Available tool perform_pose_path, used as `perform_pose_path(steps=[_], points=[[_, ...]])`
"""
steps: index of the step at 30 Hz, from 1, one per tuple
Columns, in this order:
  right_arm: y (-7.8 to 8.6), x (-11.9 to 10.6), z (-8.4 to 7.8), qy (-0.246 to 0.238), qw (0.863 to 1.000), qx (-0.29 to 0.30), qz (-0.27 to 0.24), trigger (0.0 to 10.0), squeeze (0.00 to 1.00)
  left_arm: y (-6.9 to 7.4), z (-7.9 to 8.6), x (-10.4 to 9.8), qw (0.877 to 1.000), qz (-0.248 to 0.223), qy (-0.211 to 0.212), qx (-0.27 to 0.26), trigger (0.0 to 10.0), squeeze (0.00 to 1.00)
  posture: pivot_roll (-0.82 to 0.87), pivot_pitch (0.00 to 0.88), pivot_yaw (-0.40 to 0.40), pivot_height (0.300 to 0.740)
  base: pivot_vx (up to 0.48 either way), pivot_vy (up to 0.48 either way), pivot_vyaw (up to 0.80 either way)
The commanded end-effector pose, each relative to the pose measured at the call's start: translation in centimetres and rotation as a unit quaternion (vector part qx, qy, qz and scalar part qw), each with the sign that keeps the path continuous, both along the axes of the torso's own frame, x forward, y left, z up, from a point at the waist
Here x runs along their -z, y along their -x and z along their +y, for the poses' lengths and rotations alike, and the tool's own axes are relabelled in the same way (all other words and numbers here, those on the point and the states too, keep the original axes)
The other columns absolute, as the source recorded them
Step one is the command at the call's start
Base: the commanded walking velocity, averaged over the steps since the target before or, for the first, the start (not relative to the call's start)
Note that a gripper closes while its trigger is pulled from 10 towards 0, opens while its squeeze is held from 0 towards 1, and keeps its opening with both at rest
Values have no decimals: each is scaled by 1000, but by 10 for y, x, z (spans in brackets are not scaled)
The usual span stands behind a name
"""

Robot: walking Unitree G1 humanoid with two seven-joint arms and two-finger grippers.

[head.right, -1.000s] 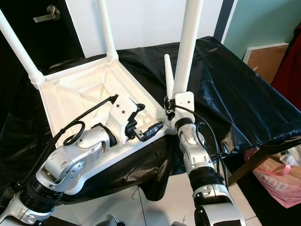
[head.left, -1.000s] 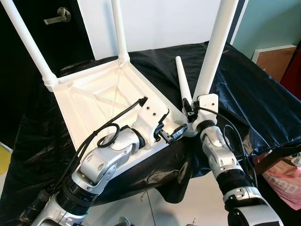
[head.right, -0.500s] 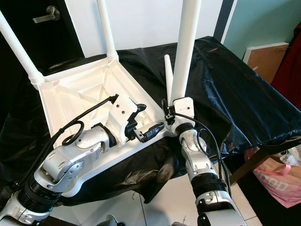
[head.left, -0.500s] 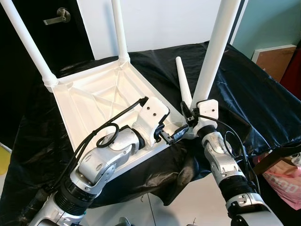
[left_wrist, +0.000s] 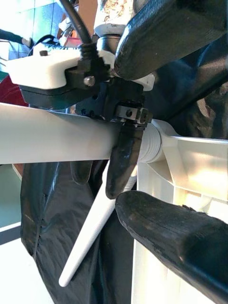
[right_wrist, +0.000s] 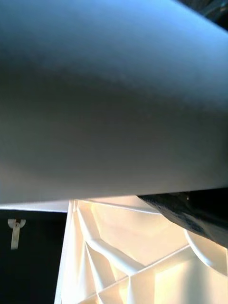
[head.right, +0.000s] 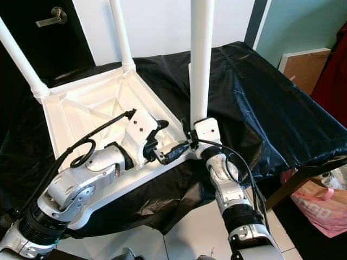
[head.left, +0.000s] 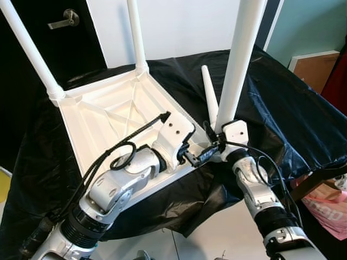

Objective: Building children table

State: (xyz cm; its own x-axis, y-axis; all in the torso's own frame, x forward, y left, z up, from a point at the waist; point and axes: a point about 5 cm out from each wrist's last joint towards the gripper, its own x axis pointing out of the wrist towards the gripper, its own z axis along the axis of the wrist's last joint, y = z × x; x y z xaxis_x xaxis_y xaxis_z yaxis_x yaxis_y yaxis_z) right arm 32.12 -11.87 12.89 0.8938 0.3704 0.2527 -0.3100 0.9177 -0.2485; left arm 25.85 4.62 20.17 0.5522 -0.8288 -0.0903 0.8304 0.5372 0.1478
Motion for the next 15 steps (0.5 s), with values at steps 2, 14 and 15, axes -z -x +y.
perform_pose_path(steps=[2,14,15], points=[[6,23,0,20,999,-7,49,10000,0,11,-7,-3,994,6,-14,107,10000,0,-69,42,37,740,0,0,0],[4,33,-12,28,998,5,62,10000,0,12,-7,-5,994,4,-13,111,10000,0,-67,45,46,740,0,0,0],[4,35,-13,24,997,8,66,10000,0,12,-7,-5,994,4,-13,112,10000,0,-66,47,46,740,0,0,0]])
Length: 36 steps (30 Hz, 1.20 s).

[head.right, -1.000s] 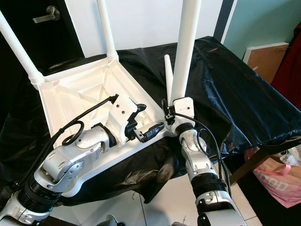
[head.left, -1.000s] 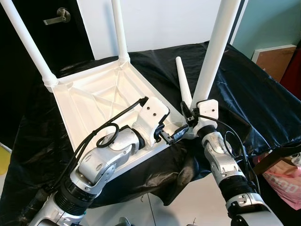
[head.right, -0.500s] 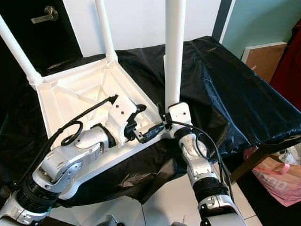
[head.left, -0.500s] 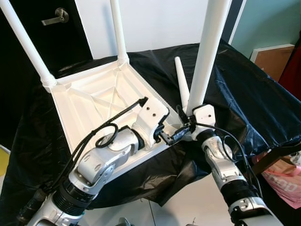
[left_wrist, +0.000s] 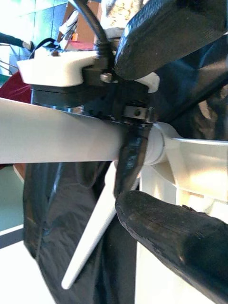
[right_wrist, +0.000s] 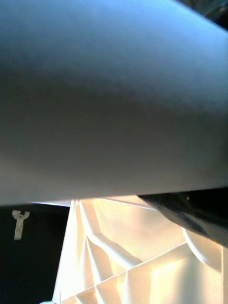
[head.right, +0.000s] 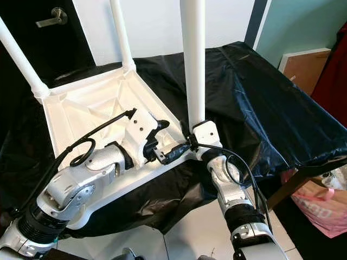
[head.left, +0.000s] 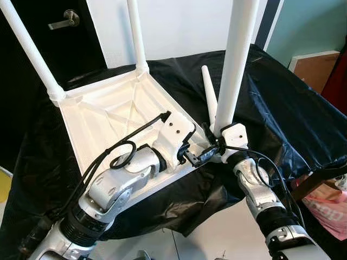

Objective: Building children table

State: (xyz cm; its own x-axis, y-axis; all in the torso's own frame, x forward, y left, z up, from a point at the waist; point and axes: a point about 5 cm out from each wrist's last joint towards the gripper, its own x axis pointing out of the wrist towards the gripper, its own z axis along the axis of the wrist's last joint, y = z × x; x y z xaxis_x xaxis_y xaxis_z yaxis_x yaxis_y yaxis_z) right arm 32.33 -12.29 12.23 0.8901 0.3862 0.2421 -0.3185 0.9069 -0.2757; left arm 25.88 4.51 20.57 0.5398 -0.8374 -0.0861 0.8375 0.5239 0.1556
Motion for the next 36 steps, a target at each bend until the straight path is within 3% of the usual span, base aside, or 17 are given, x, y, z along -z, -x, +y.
perform_pose_path(steps=[1,17,28,36], points=[[6,28,-9,7,998,15,68,10000,0,12,-6,-1,994,8,-14,104,10000,0,-66,47,46,740,0,0,0],[-2,32,-19,-61,992,53,98,10000,0,13,-6,-2,994,9,-15,104,10000,0,-60,50,50,740,0,0,0],[-8,36,-14,-23,985,55,164,10000,0,14,-6,-2,994,9,-15,106,10000,0,-64,49,49,740,0,0,0],[-13,34,-12,-25,979,57,196,10000,0,15,-6,-2,994,9,-14,108,10000,0,-66,46,50,740,0,0,0]])
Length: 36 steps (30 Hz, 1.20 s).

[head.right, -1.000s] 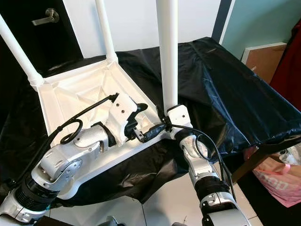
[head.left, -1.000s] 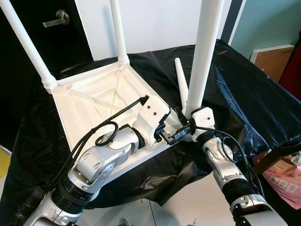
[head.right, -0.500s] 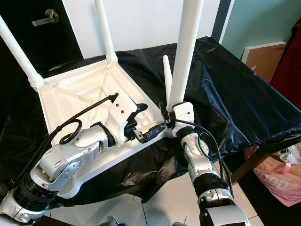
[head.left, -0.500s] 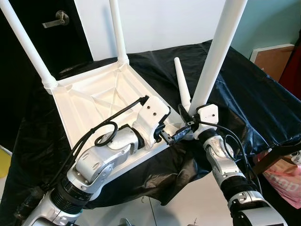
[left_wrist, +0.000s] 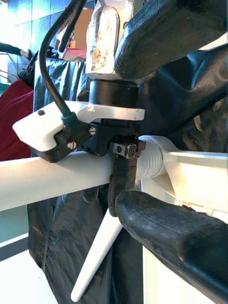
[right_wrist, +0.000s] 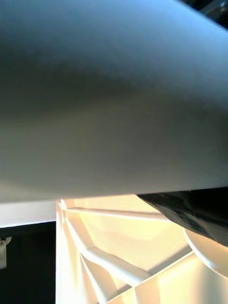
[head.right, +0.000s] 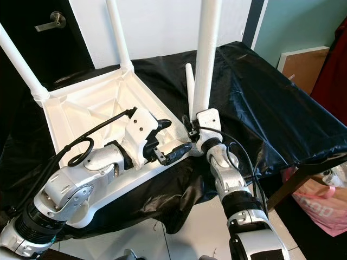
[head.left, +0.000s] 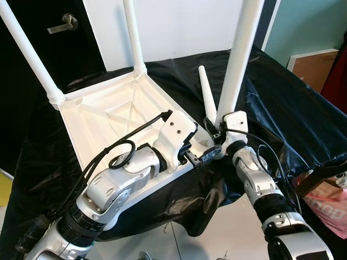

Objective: Building children table

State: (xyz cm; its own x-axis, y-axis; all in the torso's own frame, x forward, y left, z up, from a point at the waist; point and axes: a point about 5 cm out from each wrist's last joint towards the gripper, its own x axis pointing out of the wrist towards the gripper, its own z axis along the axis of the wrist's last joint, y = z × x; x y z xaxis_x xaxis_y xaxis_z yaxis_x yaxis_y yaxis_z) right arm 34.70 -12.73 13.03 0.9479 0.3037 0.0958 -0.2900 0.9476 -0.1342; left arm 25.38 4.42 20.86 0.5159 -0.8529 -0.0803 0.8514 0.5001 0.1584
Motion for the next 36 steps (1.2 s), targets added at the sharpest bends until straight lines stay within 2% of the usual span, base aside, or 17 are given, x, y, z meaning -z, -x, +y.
perform_pose_path(steps=[1,9,13,15,19,20,22,25,27,31,36], points=[[10,41,-8,11,994,19,110,10000,0,10,-6,0,995,12,-17,94,10000,0,-65,45,50,740,0,0,0],[7,35,-8,14,992,26,126,10000,0,11,-6,0,995,12,-16,96,10000,0,-65,42,46,740,0,0,0],[12,36,-3,18,992,28,122,10000,0,11,-7,1,995,12,-17,95,10000,0,-63,37,38,740,0,0,0],[15,35,0,-9,992,55,117,10000,0,11,-7,1,995,11,-16,95,10000,0,-61,32,32,740,0,0,0],[17,33,4,-35,990,91,106,10000,0,12,-8,1,995,10,-16,95,10000,0,-59,27,27,740,0,0,0],[19,31,7,-51,986,122,98,10000,0,12,-8,1,995,11,-15,96,10000,0,-58,22,22,740,0,0,0],[19,31,7,-51,986,122,98,10000,0,12,-8,1,995,11,-15,96,10000,0,-58,22,22,740,0,0,0],[20,28,12,-69,976,187,89,10000,0,12,-8,1,995,10,-14,97,10000,0,-57,17,17,740,0,0,0],[23,28,23,-63,969,223,90,10000,0,11,-9,1,995,9,-12,97,10000,0,-56,10,12,740,0,0,0],[26,24,35,-72,971,213,78,10000,0,11,-10,1,995,8,-12,97,10000,0,-54,0,0,740,0,0,0],[27,18,34,-78,972,212,60,10000,0,10,-11,0,995,5,-9,95,10000,0,-53,0,-8,740,0,0,0]])
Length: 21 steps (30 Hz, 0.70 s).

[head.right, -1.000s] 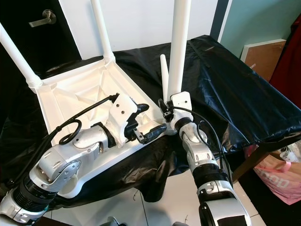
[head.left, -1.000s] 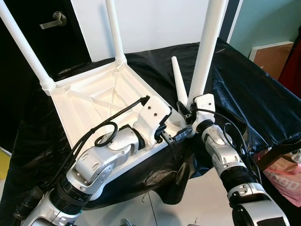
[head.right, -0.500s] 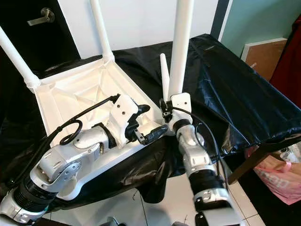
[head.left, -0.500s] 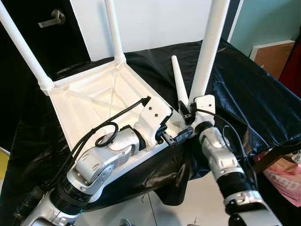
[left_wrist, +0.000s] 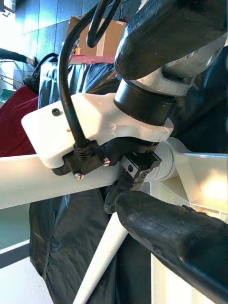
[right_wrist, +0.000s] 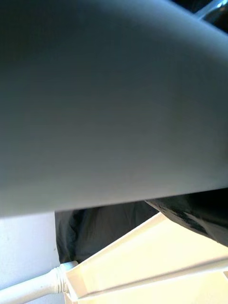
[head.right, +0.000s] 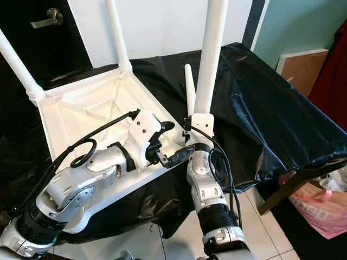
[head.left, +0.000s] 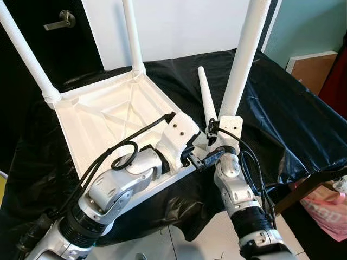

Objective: Building children table

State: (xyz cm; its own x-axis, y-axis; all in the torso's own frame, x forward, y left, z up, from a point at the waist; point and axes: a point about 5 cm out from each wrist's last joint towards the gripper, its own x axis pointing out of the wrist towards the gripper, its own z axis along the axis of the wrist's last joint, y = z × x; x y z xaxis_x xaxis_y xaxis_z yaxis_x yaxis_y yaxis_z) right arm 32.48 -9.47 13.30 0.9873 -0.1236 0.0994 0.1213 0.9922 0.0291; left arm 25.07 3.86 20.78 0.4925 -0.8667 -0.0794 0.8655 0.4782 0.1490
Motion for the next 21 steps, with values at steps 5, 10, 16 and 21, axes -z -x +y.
perform_pose_path(steps=[5,10,16,21], points=[[5,18,2,-10,999,-1,45,10000,0,6,-5,-1,997,-1,-10,78,10000,0,-56,0,-9,740,0,0,0],[5,11,4,-29,999,-26,23,10000,1000,5,-6,-1,997,-3,-10,79,10000,0,-60,0,-5,740,0,0,0],[3,-4,-6,-33,996,-72,-29,10000,1000,6,-7,-2,997,-4,-9,82,10000,0,-67,0,0,740,0,0,0],[1,-6,-22,-1,990,-135,-38,10000,1000,5,-5,-2,996,-5,-12,83,10000,0,-75,0,9,740,0,0,0]])
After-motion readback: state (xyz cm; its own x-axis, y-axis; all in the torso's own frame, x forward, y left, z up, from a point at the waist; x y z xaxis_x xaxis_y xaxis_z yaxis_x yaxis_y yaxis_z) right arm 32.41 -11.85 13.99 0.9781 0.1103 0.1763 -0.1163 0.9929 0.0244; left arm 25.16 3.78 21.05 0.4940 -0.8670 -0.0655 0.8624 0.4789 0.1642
